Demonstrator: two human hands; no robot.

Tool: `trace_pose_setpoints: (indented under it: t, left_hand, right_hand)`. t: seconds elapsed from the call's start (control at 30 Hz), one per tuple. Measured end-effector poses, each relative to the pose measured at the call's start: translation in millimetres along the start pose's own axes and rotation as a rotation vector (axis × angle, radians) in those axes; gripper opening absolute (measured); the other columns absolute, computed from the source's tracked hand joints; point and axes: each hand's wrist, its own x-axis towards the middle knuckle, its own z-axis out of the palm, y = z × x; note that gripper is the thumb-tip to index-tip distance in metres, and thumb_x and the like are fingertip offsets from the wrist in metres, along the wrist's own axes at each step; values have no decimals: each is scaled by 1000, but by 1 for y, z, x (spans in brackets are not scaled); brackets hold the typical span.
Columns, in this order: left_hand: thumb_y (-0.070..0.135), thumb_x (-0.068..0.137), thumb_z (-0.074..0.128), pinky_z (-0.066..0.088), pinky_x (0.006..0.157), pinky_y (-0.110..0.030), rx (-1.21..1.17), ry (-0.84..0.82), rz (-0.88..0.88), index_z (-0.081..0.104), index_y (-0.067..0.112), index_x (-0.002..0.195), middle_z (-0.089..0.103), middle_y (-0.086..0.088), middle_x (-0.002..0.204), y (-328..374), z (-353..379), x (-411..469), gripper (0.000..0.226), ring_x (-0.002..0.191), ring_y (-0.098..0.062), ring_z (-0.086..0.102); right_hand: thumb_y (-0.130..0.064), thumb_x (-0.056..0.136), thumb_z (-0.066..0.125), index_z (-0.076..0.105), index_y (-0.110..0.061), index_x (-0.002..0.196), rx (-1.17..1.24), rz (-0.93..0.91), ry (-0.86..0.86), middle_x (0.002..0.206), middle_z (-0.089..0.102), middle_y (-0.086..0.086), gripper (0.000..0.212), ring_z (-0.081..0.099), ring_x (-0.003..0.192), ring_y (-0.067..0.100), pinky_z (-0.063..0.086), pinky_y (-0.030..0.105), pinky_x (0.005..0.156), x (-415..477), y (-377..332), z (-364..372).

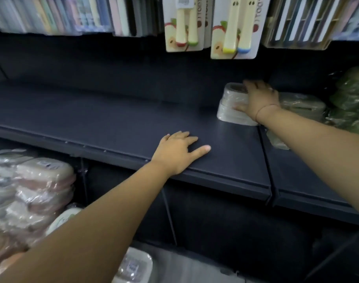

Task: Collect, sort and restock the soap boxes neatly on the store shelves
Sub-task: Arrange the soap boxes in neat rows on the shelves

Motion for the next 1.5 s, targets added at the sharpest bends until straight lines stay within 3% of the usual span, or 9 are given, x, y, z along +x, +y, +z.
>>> trace_pose_setpoints:
  t: [0.3,0.47,0.57,0.77,0.9,1.0,1.2,1.37,1.5]
  left_hand:
    - [43,96,50,40,101,-39,16,429,386,62,5,124,59,-13,125,-46,14,-132,49,117,-29,54]
    - [56,97,43,42,84,-32,170,-32,359,64,12,113,59,-5,109,-132,57,-255,52,92,-24,58]
    - [66,93,39,40,87,-30,204,-247,284,60,14,118,58,-5,116,-161,80,-277,61,96,-25,61]
    - [67,82,53,39,107,-37,234,-318,240,46,9,139,50,-14,139,-156,127,-270,82,125,-31,51]
    - [67,79,62,6,122,-39,229,-496,63,5,14,157,2,-9,164,-144,156,-217,110,150,-25,4]
    - [70,71,68,-5,120,-40,305,-619,-27,-9,18,156,-12,-6,164,-150,176,-192,126,150,-26,-9]
    - [72,63,73,1,120,-43,425,-567,5,3,17,156,11,-10,157,-154,183,-184,128,145,-31,12]
    - [71,62,73,28,110,-40,476,-566,86,21,15,148,29,-8,143,-152,187,-191,115,128,-28,33]
    - [65,65,75,25,108,-39,443,-623,48,20,14,150,33,-7,142,-148,190,-191,113,129,-27,35]
  right_hand:
    - [-44,84,63,55,-10,125,800,-478,58,123,51,5,55,48,117,17,38,27,102,-267,-108,35]
    - [-62,73,64,51,-18,126,714,-316,-559,122,44,-2,70,47,114,17,42,31,98,-384,-136,150]
    - [-55,72,75,42,-20,132,538,-222,-736,131,40,0,78,42,122,20,36,27,102,-415,-144,200]
    - [-62,63,77,15,-21,151,488,40,-848,149,27,1,116,30,136,21,28,30,111,-469,-157,247]
    - [-61,60,80,0,-24,154,459,40,-922,158,11,-1,128,14,145,21,15,33,117,-479,-161,264]
    - [-61,58,81,2,-26,153,429,-24,-942,157,13,-1,129,14,144,20,14,33,116,-481,-158,277]
    - [-61,57,81,11,-24,153,409,-130,-928,154,22,-1,125,18,142,20,18,33,116,-486,-152,292]
    - [-54,59,83,19,-21,151,455,-130,-930,146,32,-1,116,29,133,20,25,25,111,-483,-147,290]
    - [-50,62,83,22,-21,150,467,-133,-949,146,32,-2,111,26,134,18,26,24,111,-476,-124,269]
